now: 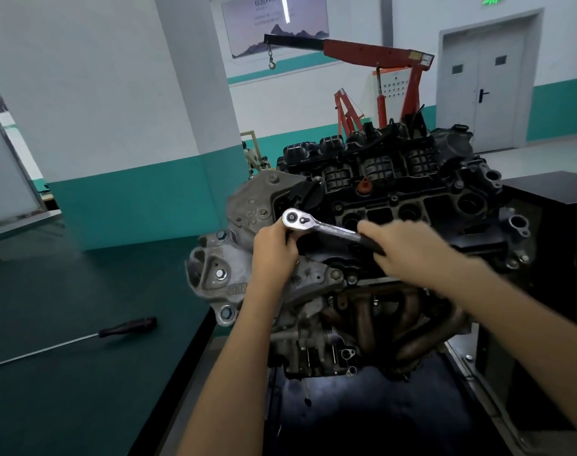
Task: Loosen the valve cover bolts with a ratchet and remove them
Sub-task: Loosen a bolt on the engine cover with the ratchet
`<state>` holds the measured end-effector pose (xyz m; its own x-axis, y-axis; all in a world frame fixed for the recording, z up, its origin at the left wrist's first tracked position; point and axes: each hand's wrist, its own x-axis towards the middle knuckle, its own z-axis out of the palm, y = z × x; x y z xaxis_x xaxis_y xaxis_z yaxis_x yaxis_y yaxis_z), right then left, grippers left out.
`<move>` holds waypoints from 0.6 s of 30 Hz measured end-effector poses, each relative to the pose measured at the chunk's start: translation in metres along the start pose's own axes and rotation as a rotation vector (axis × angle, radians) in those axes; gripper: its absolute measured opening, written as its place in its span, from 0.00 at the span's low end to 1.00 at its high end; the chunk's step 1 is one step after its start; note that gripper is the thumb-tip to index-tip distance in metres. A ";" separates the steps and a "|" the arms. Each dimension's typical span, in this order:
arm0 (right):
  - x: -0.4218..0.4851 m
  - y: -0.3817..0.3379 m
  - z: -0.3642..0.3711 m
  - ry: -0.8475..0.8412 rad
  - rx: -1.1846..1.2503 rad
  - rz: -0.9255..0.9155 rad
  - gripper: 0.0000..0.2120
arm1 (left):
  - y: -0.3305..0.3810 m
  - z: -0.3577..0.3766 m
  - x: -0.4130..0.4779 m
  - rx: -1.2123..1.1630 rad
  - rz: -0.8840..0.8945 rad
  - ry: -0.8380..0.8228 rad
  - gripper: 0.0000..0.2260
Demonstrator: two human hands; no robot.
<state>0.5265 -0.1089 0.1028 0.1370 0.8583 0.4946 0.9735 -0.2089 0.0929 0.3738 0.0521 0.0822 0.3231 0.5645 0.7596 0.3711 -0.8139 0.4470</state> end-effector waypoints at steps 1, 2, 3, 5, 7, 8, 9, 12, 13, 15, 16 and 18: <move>-0.014 -0.018 0.012 0.006 0.107 0.083 0.17 | 0.001 0.000 -0.001 0.013 0.002 0.005 0.04; -0.027 -0.040 0.024 -0.008 0.264 0.178 0.16 | 0.002 0.001 -0.001 0.024 0.003 0.006 0.05; -0.036 -0.063 0.033 -0.029 0.447 0.257 0.15 | 0.002 0.002 0.000 0.029 0.002 0.007 0.05; -0.042 -0.104 0.046 -0.046 0.805 0.318 0.14 | -0.001 0.002 0.002 0.035 -0.020 -0.009 0.06; -0.039 -0.127 0.055 -0.018 1.074 0.325 0.11 | -0.004 0.003 0.001 0.014 -0.056 -0.051 0.06; -0.038 -0.133 0.055 -0.003 1.177 0.344 0.08 | -0.005 0.003 0.001 -0.012 -0.065 -0.066 0.05; -0.038 -0.134 0.054 0.007 1.266 0.371 0.06 | -0.006 0.002 0.000 -0.041 -0.063 -0.070 0.05; -0.034 -0.126 0.048 -0.009 1.475 0.442 0.05 | -0.007 0.001 0.001 -0.077 -0.017 -0.063 0.05; -0.031 -0.122 0.047 0.002 1.472 0.452 0.06 | -0.007 0.002 0.001 -0.078 -0.007 -0.053 0.04; -0.026 -0.115 0.047 0.087 1.332 0.437 0.10 | -0.007 0.002 0.001 -0.083 0.001 -0.040 0.04; -0.025 -0.112 0.046 0.127 1.263 0.429 0.12 | -0.006 0.002 0.000 -0.084 0.006 -0.034 0.03; -0.027 -0.106 0.047 0.161 1.199 0.413 0.13 | -0.005 0.001 -0.001 -0.085 0.026 -0.027 0.02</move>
<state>0.4278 -0.0881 0.0393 0.5257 0.7472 0.4067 0.4308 0.1784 -0.8846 0.3728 0.0554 0.0784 0.3557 0.5454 0.7590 0.2869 -0.8366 0.4667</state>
